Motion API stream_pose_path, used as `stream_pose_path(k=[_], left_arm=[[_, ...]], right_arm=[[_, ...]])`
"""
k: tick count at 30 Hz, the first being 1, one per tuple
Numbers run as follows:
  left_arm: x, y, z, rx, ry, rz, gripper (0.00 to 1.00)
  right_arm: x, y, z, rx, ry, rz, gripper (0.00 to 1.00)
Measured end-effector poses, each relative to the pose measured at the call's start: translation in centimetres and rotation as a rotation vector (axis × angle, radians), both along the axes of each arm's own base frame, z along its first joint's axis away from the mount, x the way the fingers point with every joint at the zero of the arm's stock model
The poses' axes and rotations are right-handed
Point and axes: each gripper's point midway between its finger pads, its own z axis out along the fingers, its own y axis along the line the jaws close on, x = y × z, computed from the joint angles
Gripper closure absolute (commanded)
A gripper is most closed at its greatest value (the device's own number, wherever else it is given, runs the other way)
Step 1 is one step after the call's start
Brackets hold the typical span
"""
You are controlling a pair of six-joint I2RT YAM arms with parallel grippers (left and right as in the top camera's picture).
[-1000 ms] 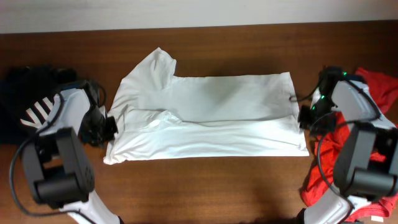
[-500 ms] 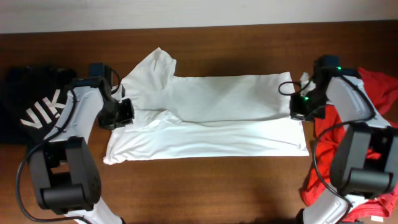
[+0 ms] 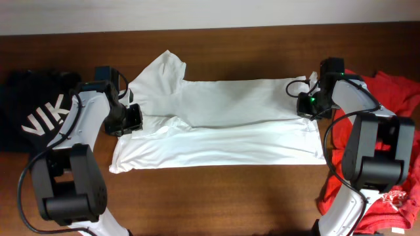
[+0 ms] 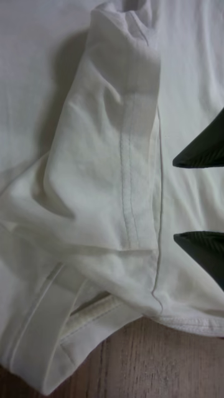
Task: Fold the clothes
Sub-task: 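Move both grippers to the shirt's top corners and grasp them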
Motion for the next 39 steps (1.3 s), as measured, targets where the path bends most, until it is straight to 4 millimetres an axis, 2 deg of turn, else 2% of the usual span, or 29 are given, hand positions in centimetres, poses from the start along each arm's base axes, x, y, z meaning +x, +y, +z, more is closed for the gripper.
stream_pose_path(k=[5, 8, 13, 16, 18, 21, 24, 28, 35, 39], left_arm=[[0.1, 0.0, 0.0, -0.001, -0.005, -0.002, 0.64], [1.1, -0.2, 0.5, -0.013, -0.040, -0.018, 0.58], [6.3, -0.5, 3.9, -0.025, -0.240, -0.055, 0.51], [9.1, -0.9, 5.8, -0.023, -0.359, -0.082, 0.44], [10.0, -1.2, 6.3, -0.021, -0.402, -0.101, 0.44], [12.1, -1.9, 7.4, -0.009, -0.506, -0.139, 0.38], [14.3, -1.9, 8.3, 0.004, -0.595, -0.157, 0.32], [16.8, -1.8, 7.8, 0.014, -0.650, -0.171, 0.31], [22.2, -1.7, 3.3, 0.018, -0.652, -0.183, 0.32], [24.0, -1.9, 0.7, 0.023, -0.655, -0.202, 0.33]], right_arm=[[-2.1, 0.2, 0.0, 0.012, 0.091, -0.015, 0.80], [-2.4, 0.0, 0.5, -0.004, 0.117, -0.020, 0.76], [-1.0, -0.8, 3.3, -0.037, 0.069, -0.024, 0.68], [0.3, -1.1, 6.8, -0.055, -0.012, -0.027, 0.66], [0.8, -1.2, 9.1, -0.063, -0.059, -0.029, 0.66], [0.6, -1.1, 10.7, -0.062, -0.069, -0.028, 0.66], [-0.3, -0.9, 10.6, -0.055, -0.035, -0.028, 0.66], [-0.9, -0.9, 10.5, -0.052, -0.010, -0.027, 0.66], [-1.2, -0.5, 10.4, -0.031, 0.004, -0.024, 0.66], [-1.2, -0.2, 10.5, -0.015, 0.002, -0.022, 0.65]])
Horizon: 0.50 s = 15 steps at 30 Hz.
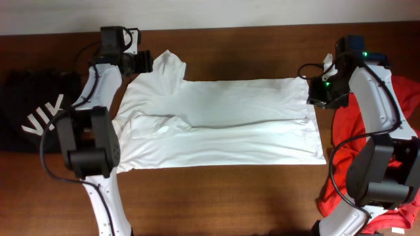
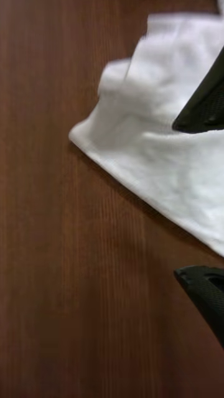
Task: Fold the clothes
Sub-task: 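Move both grippers to the shirt's top corners and grasp them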
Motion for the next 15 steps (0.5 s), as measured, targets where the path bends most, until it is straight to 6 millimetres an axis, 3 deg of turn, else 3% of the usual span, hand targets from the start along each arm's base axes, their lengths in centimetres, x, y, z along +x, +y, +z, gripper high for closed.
stream_pose_path(k=[5, 7, 10, 11, 12, 15], left_arm=[[0.1, -1.0, -3.4, 0.000, 0.037, -0.019, 0.33], [0.0, -1.5, -4.6, 0.005, 0.051, -0.032, 0.41], [0.0, -2.2, -4.6, 0.005, 0.053, -0.044, 0.68], [-0.1, -2.2, -4.7, 0.008, 0.056, -0.046, 0.87], [-0.1, -2.3, -4.7, 0.006, 0.059, -0.048, 0.97], [-0.4, -2.4, -5.0, 0.009, 0.074, -0.053, 1.00]], right_arm=[[0.0, 0.1, 0.0, 0.003, 0.000, 0.000, 0.66], [0.0, 0.1, 0.0, 0.003, 0.000, 0.000, 0.66], [0.0, 0.1, 0.0, 0.006, -0.001, 0.001, 0.66], [0.0, 0.1, 0.0, 0.006, -0.001, 0.001, 0.65], [0.0, 0.1, 0.0, 0.007, -0.001, 0.001, 0.63], [0.4, 0.1, 0.1, 0.004, -0.016, 0.000, 0.50]])
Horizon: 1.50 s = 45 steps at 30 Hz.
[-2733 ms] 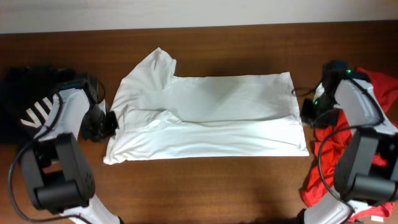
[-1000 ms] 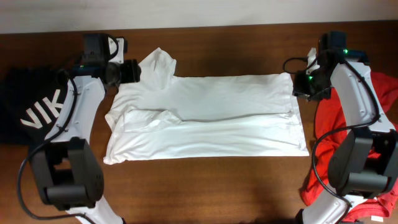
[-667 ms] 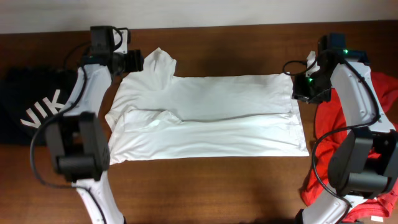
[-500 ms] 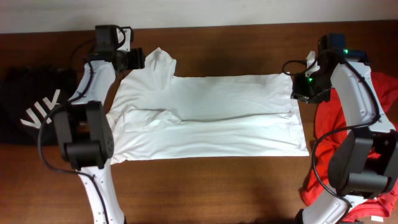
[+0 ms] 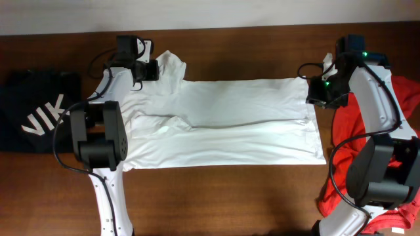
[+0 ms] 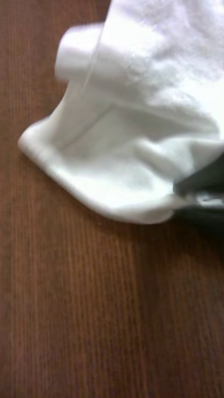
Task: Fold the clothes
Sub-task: 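Move both grippers to the shirt's top corners and grasp them, then fold the top edge down toward the bottom with both grippers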
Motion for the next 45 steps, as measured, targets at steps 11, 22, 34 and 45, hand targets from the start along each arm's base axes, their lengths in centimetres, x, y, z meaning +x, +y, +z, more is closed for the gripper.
stream_pose_path(k=[11, 22, 34, 45], left_arm=[[-2.5, 1.3, 0.6, -0.005, 0.161, 0.033, 0.99], [-4.9, 1.5, -0.1, -0.009, 0.275, 0.047, 0.99], [-5.4, 1.5, -0.2, -0.009, 0.294, 0.047, 0.99], [-5.8, 1.5, -0.2, -0.009, 0.315, 0.046, 1.00]], right_arm=[[6.7, -1.0, 1.5, -0.042, -0.276, -0.002, 0.43], [12.5, -1.9, -5.8, -0.053, -0.348, -0.002, 0.41], [15.2, -1.6, -10.1, -0.089, -0.394, 0.013, 0.56], [13.9, -1.5, -10.6, -0.113, -0.310, 0.012, 0.96]])
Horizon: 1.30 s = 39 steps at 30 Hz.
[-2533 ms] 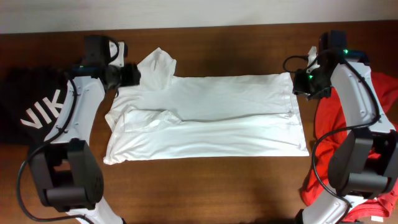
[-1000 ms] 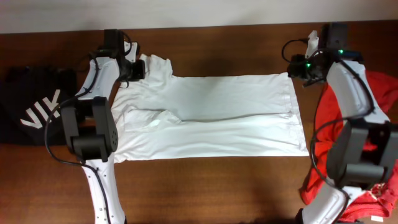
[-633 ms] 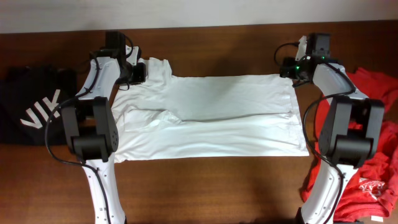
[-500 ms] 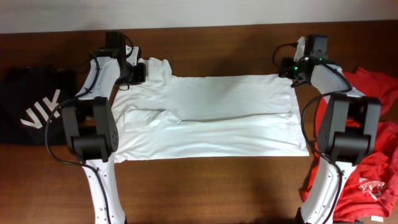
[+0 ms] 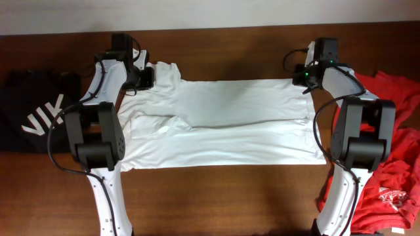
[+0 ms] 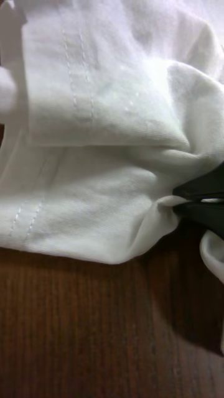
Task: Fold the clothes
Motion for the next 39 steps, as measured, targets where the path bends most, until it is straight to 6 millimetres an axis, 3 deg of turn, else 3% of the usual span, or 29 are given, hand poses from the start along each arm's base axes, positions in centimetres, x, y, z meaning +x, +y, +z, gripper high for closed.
stream_pose_path(k=[5, 10, 15, 18, 22, 27, 34, 39], left_arm=[[-0.3, 0.3, 0.8, -0.007, 0.002, 0.005, 1.00], [-1.1, 0.7, 5.0, -0.047, -0.020, 0.015, 1.00], [-4.5, 1.1, 9.7, -0.062, 0.030, 0.028, 1.00], [-7.1, 1.4, 11.0, -0.070, 0.102, 0.039, 1.00], [-10.4, 2.1, 11.2, -0.077, 0.228, 0.064, 1.00], [-13.4, 2.6, 11.1, -0.050, 0.351, 0.076, 1.00], [-16.4, 3.2, 11.2, 0.000, 0.475, 0.079, 1.00], [-18.0, 3.2, 10.7, 0.007, 0.542, 0.078, 1.00]], right_arm=[[-2.2, 0.0, 0.3, 0.011, 0.122, -0.006, 0.96], [-4.2, 0.1, 3.1, 0.019, 0.234, -0.009, 0.96], [-7.4, 0.1, 8.7, 0.031, 0.331, -0.017, 0.96], [-9.3, -0.2, 10.1, 0.041, 0.388, -0.028, 0.96], [-12.3, -0.3, 10.2, 0.059, 0.506, -0.039, 0.96], [-13.8, -0.1, 10.3, 0.068, 0.568, -0.040, 0.96], [-16.2, -0.6, 10.5, 0.030, 0.666, -0.044, 0.96], [-17.7, -0.6, 9.4, 0.024, 0.735, -0.042, 0.96]])
